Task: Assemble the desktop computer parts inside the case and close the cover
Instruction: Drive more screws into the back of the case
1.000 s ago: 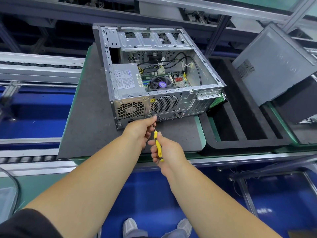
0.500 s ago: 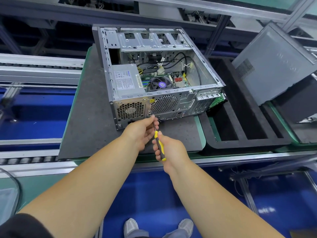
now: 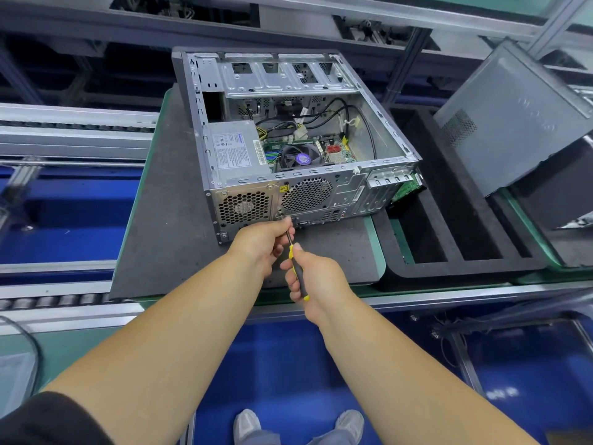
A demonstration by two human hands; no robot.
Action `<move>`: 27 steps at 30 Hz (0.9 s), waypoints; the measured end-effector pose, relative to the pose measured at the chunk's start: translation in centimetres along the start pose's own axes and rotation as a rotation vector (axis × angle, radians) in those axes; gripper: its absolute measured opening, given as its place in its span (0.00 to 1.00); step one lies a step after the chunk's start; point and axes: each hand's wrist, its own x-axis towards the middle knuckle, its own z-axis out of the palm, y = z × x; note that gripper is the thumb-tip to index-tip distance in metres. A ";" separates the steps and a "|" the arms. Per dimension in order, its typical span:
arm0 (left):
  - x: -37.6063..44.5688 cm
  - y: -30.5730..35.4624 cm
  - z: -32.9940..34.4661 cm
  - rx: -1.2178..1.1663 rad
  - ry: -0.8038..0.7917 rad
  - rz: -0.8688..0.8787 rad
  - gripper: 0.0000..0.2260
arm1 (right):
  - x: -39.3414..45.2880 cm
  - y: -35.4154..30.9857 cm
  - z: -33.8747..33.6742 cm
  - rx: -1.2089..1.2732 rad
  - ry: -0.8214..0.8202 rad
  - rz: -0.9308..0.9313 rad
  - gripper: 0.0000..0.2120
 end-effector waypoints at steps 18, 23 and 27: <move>-2.7 -0.4 0.3 0.100 -0.050 0.031 0.07 | -0.9 0.6 -2.5 -0.047 -0.049 -0.022 0.22; -5.5 0.9 1.5 0.236 -0.254 0.221 0.07 | -2.2 -1.0 -4.2 -0.144 -0.010 -0.168 0.18; -6.9 2.7 3.6 0.373 -0.320 0.365 0.07 | -3.1 -3.0 -5.3 -0.048 -0.007 -0.279 0.14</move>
